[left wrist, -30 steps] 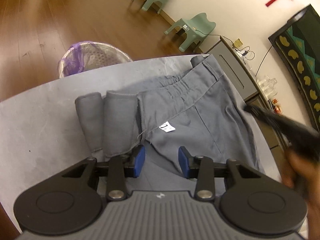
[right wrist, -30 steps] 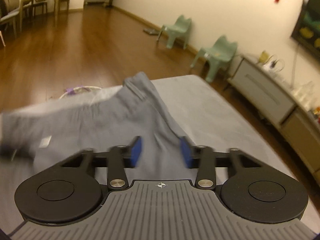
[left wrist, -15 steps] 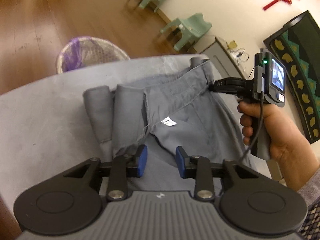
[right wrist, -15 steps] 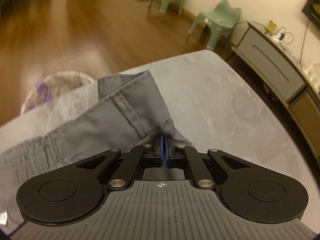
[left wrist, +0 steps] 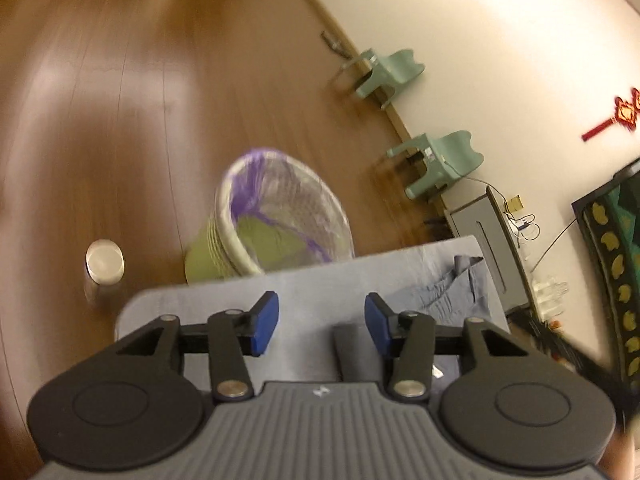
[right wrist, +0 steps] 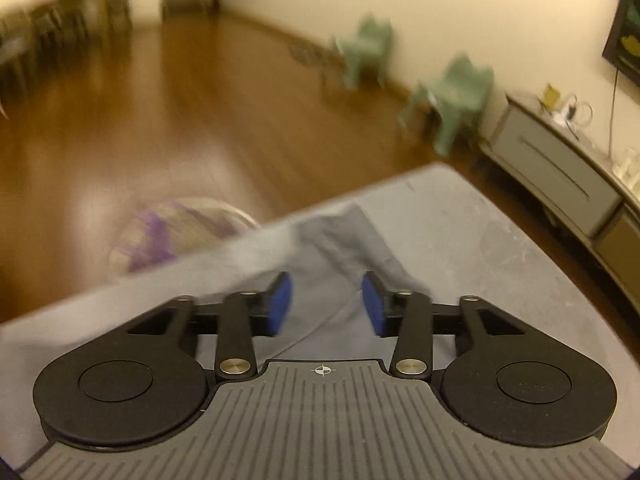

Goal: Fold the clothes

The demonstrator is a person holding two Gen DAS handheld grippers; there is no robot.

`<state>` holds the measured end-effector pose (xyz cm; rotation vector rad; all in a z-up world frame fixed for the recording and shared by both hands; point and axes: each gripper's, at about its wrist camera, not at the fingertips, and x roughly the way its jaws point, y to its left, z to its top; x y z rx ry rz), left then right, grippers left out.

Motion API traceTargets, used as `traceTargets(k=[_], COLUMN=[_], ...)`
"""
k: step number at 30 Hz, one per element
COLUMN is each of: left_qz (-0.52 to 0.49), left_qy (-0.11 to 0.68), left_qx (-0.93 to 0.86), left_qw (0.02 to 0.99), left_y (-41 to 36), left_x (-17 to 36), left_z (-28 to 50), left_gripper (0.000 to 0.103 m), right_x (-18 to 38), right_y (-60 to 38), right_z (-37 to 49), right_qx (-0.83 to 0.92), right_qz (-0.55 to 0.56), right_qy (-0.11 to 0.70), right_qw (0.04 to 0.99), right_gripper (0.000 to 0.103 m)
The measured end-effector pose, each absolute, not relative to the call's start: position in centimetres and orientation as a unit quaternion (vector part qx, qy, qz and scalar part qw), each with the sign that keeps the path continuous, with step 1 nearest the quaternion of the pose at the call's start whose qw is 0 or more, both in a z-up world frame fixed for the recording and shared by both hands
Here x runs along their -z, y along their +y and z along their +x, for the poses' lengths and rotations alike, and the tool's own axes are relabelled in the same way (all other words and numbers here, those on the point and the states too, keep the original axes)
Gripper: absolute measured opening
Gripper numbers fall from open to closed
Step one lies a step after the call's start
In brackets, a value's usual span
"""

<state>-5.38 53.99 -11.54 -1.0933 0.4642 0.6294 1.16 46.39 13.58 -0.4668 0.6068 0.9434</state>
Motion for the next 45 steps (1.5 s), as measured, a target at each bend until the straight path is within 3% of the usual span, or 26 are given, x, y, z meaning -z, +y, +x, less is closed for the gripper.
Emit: traceTargets(k=[5,9,10,11,12,14,20,23,27,30,31,32,34,35,36,38,40,42,44,45], left_qz=[-0.514,-0.508,-0.506,-0.504,-0.503,-0.505,-0.519,-0.527,-0.503,-0.487,-0.479,-0.471,-0.454,-0.446,-0.438,-0.422,-0.407,-0.39,-0.35,-0.328], left_qy=[0.23,0.234,0.235,0.236,0.236,0.229,0.196,0.177,0.216,0.246,0.254,0.262,0.274,0.273,0.273,0.272,0.27,0.269,0.251,0.242], left_qx=[-0.256,-0.25,-0.248,-0.245,-0.24,-0.226,-0.171,-0.149,-0.135,-0.16,-0.171,-0.182,-0.193,-0.195,-0.197,-0.202,-0.207,-0.211,-0.211,-0.209], left_qw=[0.785,0.79,0.792,0.794,0.796,0.801,0.814,0.817,0.826,0.823,0.823,0.823,0.826,0.83,0.833,0.841,0.848,0.855,0.877,0.889], left_y=[52.7,52.2,52.1,52.0,51.8,51.5,50.8,50.3,49.4,49.1,49.2,49.3,49.0,48.7,48.5,47.9,47.4,46.8,45.4,44.7], left_x=[11.8,11.9,11.9,12.0,12.2,12.3,12.1,12.2,13.0,14.0,14.1,14.2,14.2,13.9,13.7,13.1,12.6,12.1,10.8,10.1], left_z=[-4.0,-3.6,-3.6,-3.7,-3.8,-3.9,-2.9,-2.1,0.2,1.6,1.8,2.1,2.4,2.3,2.3,2.2,2.1,2.0,1.9,1.8], left_gripper=[0.053,0.056,0.059,0.061,0.062,0.068,0.083,0.098,0.099,0.082,0.061,0.033,0.016,0.014,0.013,0.011,0.01,0.008,0.008,0.007], right_x=[-14.5,-11.3,-10.5,-9.8,-9.0,-9.0,-12.6,-12.8,-12.1,-12.4,-12.5,-12.4,-12.2,-12.4,-13.0,-15.6,-19.1,-21.1,-21.2,-20.4], right_y=[39.7,40.0,40.4,40.9,41.4,41.4,39.0,38.3,38.9,38.7,38.6,38.5,38.2,37.7,36.9,34.0,29.9,27.1,26.8,27.2], right_z=[-11.8,-18.0,-18.6,-18.6,-18.6,-17.5,-15.3,-15.1,-14.3,-15.3,-15.6,-15.7,-15.4,-14.7,-13.8,-11.3,-7.5,-3.8,-0.6,1.0], right_qx=[-0.542,-0.57,-0.565,-0.552,-0.539,-0.523,-0.529,-0.528,-0.523,-0.541,-0.546,-0.55,-0.553,-0.556,-0.559,-0.549,-0.51,-0.432,-0.348,-0.314], right_qz=[-0.196,-0.278,-0.302,-0.324,-0.346,-0.34,-0.231,-0.216,-0.208,-0.199,-0.198,-0.198,-0.202,-0.196,-0.184,-0.138,-0.074,-0.041,-0.058,-0.073], right_qy=[0.255,0.223,0.216,0.213,0.209,0.22,0.272,0.283,0.301,0.302,0.302,0.304,0.309,0.315,0.321,0.316,0.323,0.345,0.364,0.377], right_qw=[0.777,0.741,0.737,0.738,0.739,0.75,0.77,0.771,0.77,0.76,0.756,0.752,0.747,0.744,0.742,0.761,0.794,0.832,0.862,0.868], right_gripper=[0.064,0.067,0.064,0.05,0.025,0.006,0.001,0.001,0.001,0.001,0.001,0.001,0.003,0.018,0.042,0.058,0.053,0.031,0.017,0.016])
